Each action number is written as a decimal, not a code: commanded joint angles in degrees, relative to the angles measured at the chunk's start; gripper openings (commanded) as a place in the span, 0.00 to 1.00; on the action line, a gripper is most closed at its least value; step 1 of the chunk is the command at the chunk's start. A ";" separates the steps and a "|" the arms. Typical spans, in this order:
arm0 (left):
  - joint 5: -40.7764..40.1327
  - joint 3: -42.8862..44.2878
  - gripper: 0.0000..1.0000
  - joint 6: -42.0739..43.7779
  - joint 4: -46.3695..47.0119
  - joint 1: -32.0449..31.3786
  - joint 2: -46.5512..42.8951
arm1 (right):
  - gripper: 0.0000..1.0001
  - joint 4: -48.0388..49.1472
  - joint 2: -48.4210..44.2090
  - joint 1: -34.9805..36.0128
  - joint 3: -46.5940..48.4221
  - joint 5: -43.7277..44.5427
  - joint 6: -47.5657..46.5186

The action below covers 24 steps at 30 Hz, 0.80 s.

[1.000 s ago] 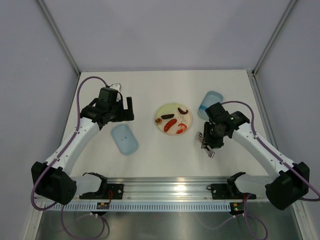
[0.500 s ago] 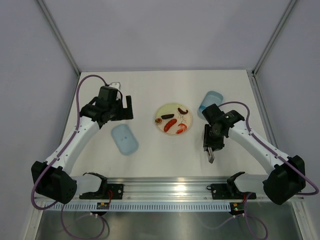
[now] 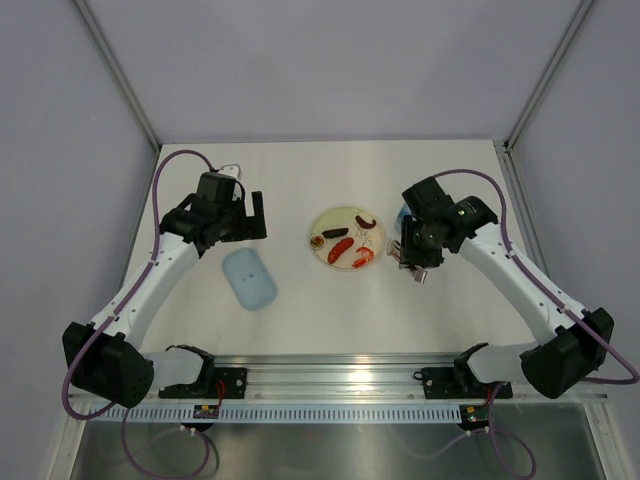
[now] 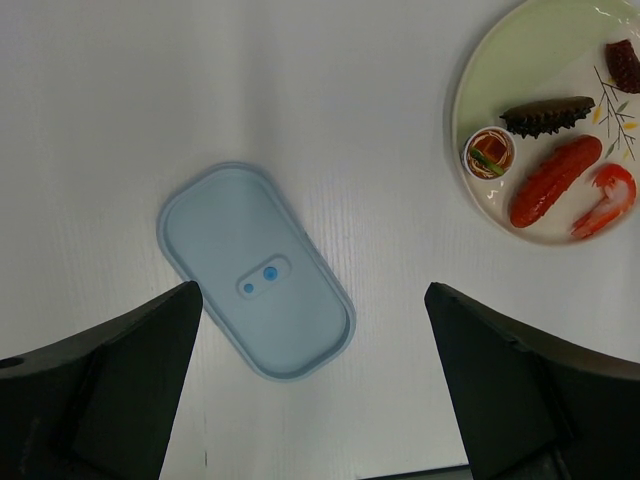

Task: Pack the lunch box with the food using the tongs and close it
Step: Adjust the clamp at the center of the board, then pick up the fake food from the plate.

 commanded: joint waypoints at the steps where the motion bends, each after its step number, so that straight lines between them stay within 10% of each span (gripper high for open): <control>1: -0.13 0.99 0.99 -0.62 0.93 -0.31 -0.55 | 0.41 3.28 3.58 2.54 4.53 -1.02 -2.14; 24: -0.21 -0.50 0.99 -0.80 0.66 -0.31 -1.43 | 0.40 12.95 14.76 16.16 9.99 0.20 3.22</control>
